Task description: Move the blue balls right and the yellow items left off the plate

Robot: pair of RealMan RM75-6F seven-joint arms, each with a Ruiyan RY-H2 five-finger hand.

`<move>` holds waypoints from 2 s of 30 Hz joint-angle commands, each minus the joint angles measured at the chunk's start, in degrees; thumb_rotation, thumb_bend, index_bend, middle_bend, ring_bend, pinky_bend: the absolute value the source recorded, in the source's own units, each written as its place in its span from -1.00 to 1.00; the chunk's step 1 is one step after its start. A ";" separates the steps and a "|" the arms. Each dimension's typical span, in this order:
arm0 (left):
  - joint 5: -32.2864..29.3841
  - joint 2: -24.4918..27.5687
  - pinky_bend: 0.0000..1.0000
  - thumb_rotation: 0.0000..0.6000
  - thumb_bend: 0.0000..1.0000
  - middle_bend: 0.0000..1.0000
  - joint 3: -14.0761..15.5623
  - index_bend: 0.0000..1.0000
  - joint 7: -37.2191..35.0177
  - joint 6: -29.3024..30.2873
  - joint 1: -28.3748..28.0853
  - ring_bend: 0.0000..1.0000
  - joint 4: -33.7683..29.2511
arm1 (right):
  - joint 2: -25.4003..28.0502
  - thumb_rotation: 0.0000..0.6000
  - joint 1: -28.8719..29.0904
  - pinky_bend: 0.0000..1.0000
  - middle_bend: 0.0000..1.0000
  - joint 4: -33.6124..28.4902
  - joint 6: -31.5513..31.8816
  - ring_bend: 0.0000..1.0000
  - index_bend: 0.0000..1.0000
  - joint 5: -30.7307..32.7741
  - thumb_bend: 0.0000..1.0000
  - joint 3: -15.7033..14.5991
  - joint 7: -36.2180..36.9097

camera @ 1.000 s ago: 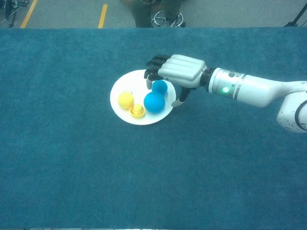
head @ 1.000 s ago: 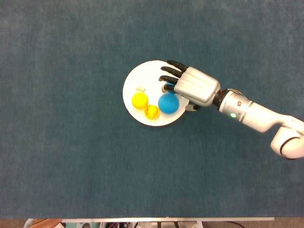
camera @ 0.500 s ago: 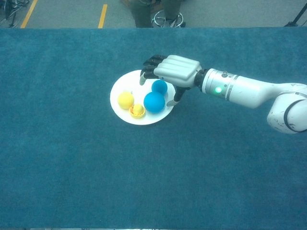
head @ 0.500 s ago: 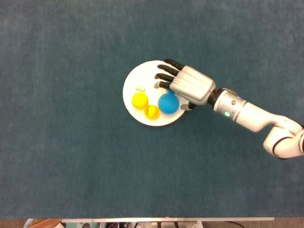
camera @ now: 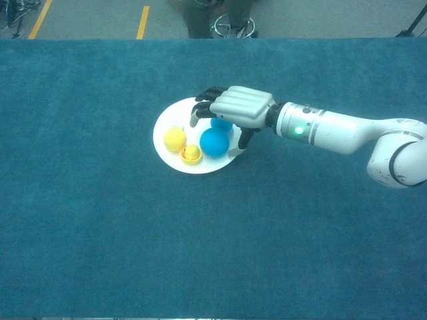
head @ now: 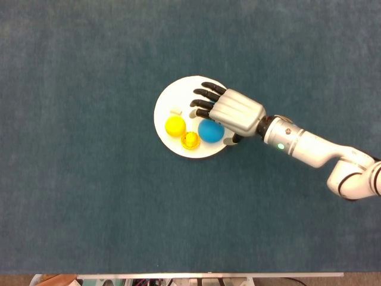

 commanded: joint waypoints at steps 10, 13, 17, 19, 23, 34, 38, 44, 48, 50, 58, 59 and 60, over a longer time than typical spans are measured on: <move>0.02 -0.25 0.03 1.00 -0.98 -0.03 -0.02 -0.17 -0.44 -0.24 0.21 -0.22 0.61 | -1.30 1.00 -0.35 -0.90 -0.63 1.90 0.22 -0.90 -0.08 0.54 -1.00 -0.56 -0.12; 0.03 -0.33 0.03 1.00 -0.98 -0.03 -0.03 -0.17 -0.57 -0.23 0.30 -0.22 0.76 | -1.41 1.00 -0.58 -0.90 -0.63 2.08 0.81 -0.90 0.01 0.65 -1.00 -0.51 -0.02; 0.06 -0.37 0.03 1.00 -0.98 -0.03 -0.03 -0.17 -0.71 -0.16 0.44 -0.22 0.84 | -1.50 1.00 -0.89 -0.90 -0.63 2.34 1.60 -0.90 0.13 0.70 -1.00 -0.51 0.20; 0.06 -0.42 0.03 1.00 -0.98 -0.03 -0.04 -0.16 -0.75 -0.27 0.43 -0.22 0.94 | -1.43 1.00 -1.02 -0.90 -0.63 2.40 1.98 -0.90 0.15 0.71 -1.00 -0.50 0.15; -0.01 -0.45 0.03 1.00 -0.98 -0.03 -0.11 -0.17 -0.86 -0.42 0.43 -0.22 1.07 | -0.34 1.00 -1.49 -0.90 -0.63 1.57 3.43 -0.90 0.17 0.84 -1.00 -0.14 0.02; 0.35 -0.23 0.03 1.00 -0.98 -0.03 -0.53 -0.17 0.71 -0.60 -0.23 -0.22 0.03 | 13.42 1.00 -7.09 -0.90 -0.63 -14.45 9.76 -0.90 0.18 1.63 -1.00 -1.21 -8.24; 0.65 -0.07 0.03 1.00 -0.98 -0.03 -0.86 -0.17 2.42 -0.54 -0.84 -0.22 -1.44 | 19.69 1.00 -10.28 -0.90 -0.63 -23.07 11.29 -0.90 0.18 2.28 -1.00 -2.95 -13.21; 0.96 -0.10 0.03 1.00 -0.98 -0.03 -1.14 -0.17 5.22 -0.93 -1.89 -0.22 -3.61 | 24.84 1.00 -14.57 -0.90 -0.63 -30.49 9.82 -0.90 0.18 4.29 -1.00 -6.71 -19.66; 0.92 -0.26 0.03 1.00 -0.98 -0.03 -1.18 -0.17 7.03 -1.44 -2.52 -0.22 -4.81 | 25.97 1.00 -17.24 -0.90 -0.63 -32.09 8.61 -0.90 0.18 5.72 -1.00 -8.81 -21.58; 0.72 -0.36 0.03 1.00 -0.98 -0.03 -1.23 -0.17 7.51 -1.61 -2.69 -0.22 -5.08 | 26.03 1.00 -18.20 -0.90 -0.63 -32.17 8.31 -0.90 0.18 5.98 -1.00 -9.45 -21.90; 0.11 -0.60 0.03 1.00 -0.98 -0.03 -1.05 -0.17 8.18 -1.94 -2.80 -0.22 -5.39 | 23.54 1.00 -20.72 -0.90 -0.63 -29.13 7.83 -0.90 0.18 5.37 -1.00 -9.85 -22.27; 0.01 -0.61 0.03 1.00 -0.98 -0.03 -1.06 -0.17 8.10 -1.93 -2.77 -0.22 -5.35 | 23.25 1.00 -20.87 -0.90 -0.63 -28.78 7.82 -0.90 0.18 5.19 -1.00 -9.80 -22.24; -0.10 -0.62 0.03 1.00 -0.98 -0.03 -1.06 -0.17 7.95 -1.91 -2.71 -0.22 -5.28 | 22.89 1.00 -21.05 -0.90 -0.63 -28.34 7.79 -0.90 0.18 4.95 -1.00 -9.74 -22.25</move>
